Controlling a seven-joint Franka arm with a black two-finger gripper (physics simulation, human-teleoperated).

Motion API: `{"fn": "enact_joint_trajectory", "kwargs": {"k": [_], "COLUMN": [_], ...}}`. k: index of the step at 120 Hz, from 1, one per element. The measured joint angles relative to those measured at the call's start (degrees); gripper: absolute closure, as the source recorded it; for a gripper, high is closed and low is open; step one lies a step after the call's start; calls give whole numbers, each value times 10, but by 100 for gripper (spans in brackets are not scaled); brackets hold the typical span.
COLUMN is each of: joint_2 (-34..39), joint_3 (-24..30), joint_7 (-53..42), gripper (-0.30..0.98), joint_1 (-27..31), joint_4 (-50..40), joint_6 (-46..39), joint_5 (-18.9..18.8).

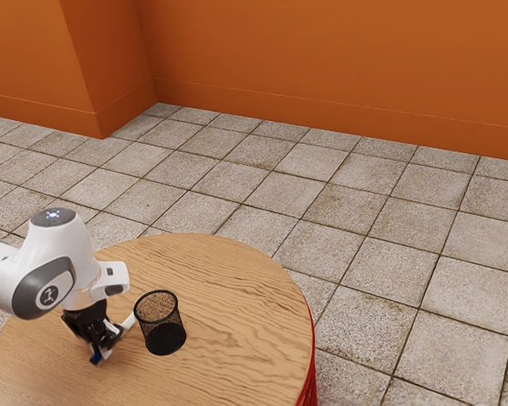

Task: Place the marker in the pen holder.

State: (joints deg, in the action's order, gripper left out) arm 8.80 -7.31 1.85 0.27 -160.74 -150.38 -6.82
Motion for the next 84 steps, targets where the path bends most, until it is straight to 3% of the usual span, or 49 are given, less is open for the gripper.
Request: {"fn": "enact_joint_trajectory", "kwargs": {"k": [43,84], "joint_2": [132,294], "joint_3": [8,51], "joint_7": [9,19], "gripper": [70,71], "joint_1": [-1,-1], "joint_4": [10,47], "joint_6": [26,169], "joint_5": [5,2]}}
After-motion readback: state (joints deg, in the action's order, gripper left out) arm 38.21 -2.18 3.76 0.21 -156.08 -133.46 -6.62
